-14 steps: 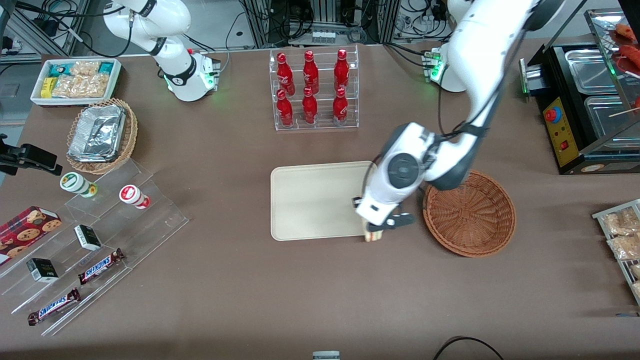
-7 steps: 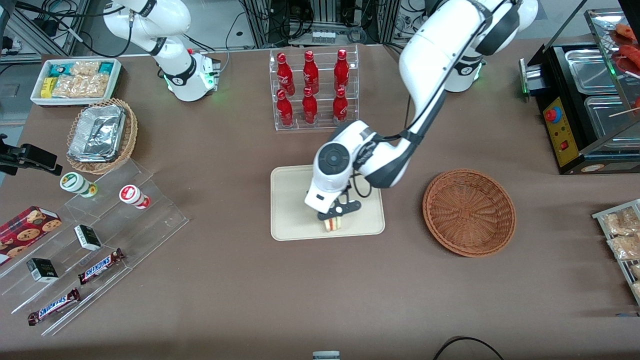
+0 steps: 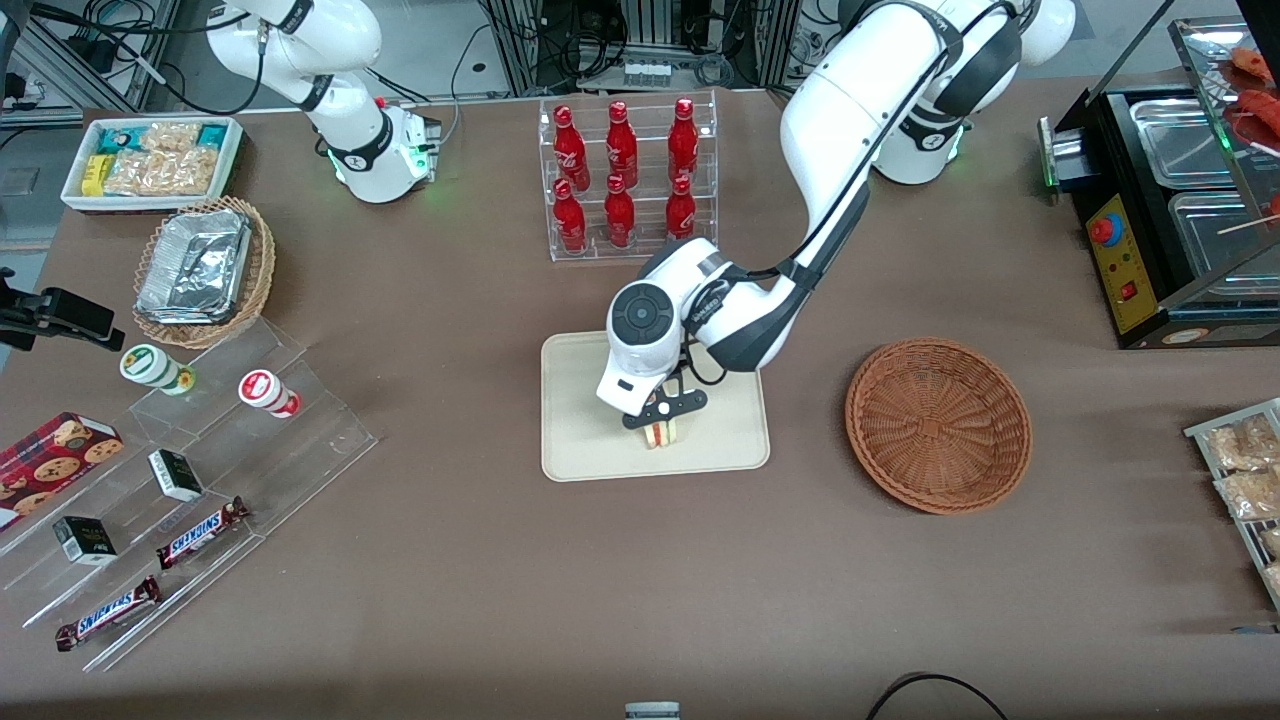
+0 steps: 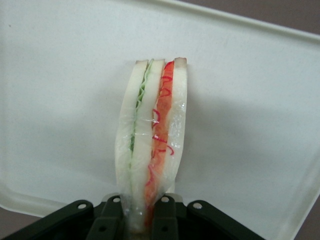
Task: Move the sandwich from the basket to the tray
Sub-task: 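Lower the sandwich onto the tray and open the left gripper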
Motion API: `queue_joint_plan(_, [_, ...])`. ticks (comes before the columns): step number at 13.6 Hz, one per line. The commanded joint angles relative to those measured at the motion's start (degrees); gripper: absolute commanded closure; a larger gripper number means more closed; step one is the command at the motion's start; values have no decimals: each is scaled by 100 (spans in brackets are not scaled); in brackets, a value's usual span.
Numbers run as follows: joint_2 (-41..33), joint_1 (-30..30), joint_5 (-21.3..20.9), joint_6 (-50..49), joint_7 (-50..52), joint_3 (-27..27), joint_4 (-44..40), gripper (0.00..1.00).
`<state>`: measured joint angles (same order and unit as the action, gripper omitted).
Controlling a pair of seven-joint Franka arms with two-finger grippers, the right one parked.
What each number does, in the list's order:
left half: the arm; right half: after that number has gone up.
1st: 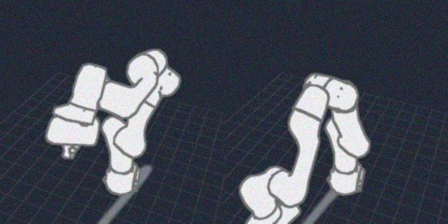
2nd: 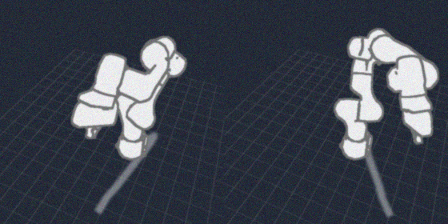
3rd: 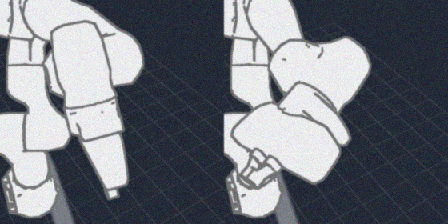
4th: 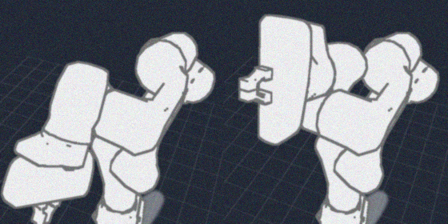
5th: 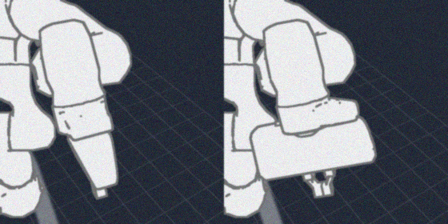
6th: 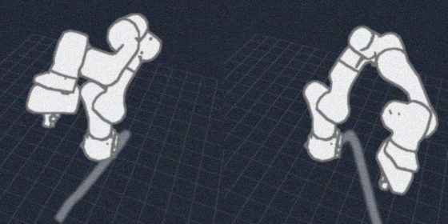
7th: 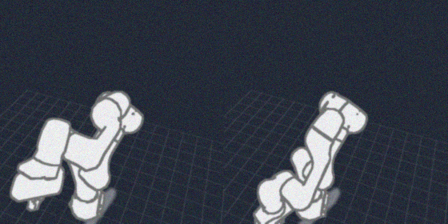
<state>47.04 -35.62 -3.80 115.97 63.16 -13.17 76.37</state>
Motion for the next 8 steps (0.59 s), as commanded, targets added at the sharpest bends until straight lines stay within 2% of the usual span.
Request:
queue_joint_plan(1, [331,-112,-95,-417,153,60,-630,100])
queue_joint_plan(2, [358,-112,-95,-435,170,60,-667,100])
queue_joint_plan(3, [359,-112,-95,-426,170,60,-667,81])
queue_joint_plan(4, [359,-112,-104,-418,162,60,-667,16])
queue_joint_plan(5, [350,-121,-113,-409,170,69,-667,0])
queue_joint_plan(8, [262,-121,-113,-400,205,77,-684,0])
